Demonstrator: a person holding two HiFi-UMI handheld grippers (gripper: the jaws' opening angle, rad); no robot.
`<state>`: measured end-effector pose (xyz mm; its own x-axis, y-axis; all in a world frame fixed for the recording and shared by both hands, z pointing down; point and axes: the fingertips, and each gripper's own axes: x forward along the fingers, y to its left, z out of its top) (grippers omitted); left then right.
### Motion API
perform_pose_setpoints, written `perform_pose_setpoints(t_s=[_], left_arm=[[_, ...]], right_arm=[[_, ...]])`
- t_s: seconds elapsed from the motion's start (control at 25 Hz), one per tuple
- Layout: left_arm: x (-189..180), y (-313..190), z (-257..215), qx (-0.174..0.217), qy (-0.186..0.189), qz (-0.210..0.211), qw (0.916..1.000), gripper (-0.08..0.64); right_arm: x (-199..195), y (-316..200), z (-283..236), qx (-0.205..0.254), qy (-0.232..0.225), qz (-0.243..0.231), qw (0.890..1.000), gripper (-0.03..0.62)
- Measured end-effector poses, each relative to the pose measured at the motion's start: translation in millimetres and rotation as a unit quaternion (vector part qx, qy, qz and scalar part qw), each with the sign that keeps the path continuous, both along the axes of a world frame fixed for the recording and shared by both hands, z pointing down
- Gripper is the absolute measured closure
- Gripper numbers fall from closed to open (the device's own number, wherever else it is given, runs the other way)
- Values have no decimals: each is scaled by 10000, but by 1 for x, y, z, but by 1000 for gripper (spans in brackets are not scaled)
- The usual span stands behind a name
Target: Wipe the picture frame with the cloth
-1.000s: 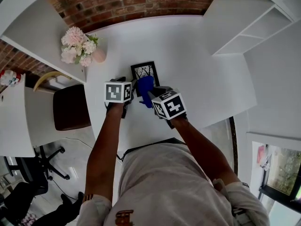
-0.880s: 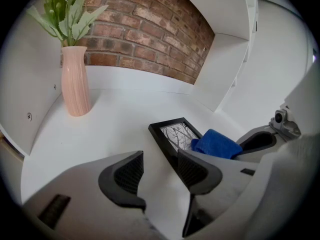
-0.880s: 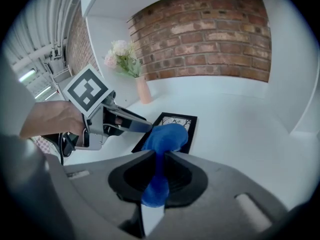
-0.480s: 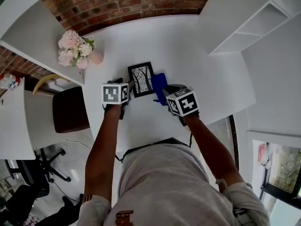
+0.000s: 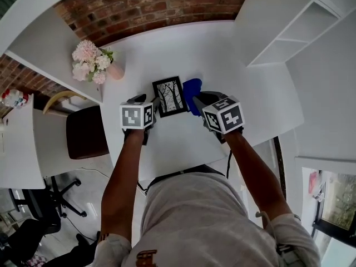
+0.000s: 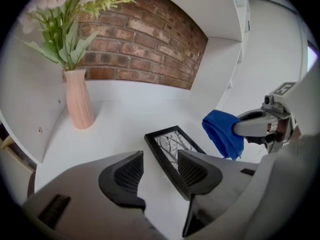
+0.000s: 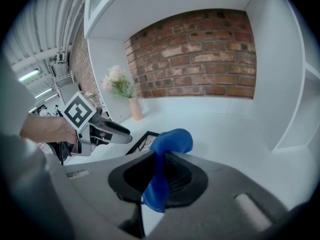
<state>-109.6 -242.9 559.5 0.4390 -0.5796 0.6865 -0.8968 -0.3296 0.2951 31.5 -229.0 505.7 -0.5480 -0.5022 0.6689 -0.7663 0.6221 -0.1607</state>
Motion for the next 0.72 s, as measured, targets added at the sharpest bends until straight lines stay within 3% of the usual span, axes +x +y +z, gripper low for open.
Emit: perform_pose_setpoints(t_s=[0.16, 0.28, 0.52, 0.72], left_arm=[[2, 1, -52, 664, 327, -17, 9973, 354], [7, 3, -104, 1412, 601, 116, 9881, 360], [18, 20, -195, 2723, 873, 391, 9574, 396], [17, 40, -245, 3554, 941, 335, 9294, 455]], right_arm=[[-6, -11, -44, 582, -448, -88, 9973, 545], [-16, -14, -84, 1092, -827, -221, 9903, 545], [-39, -4, -142, 1779, -1290, -536, 9741, 545], [-55, 16, -185, 2402, -1816, -814, 9501, 545]])
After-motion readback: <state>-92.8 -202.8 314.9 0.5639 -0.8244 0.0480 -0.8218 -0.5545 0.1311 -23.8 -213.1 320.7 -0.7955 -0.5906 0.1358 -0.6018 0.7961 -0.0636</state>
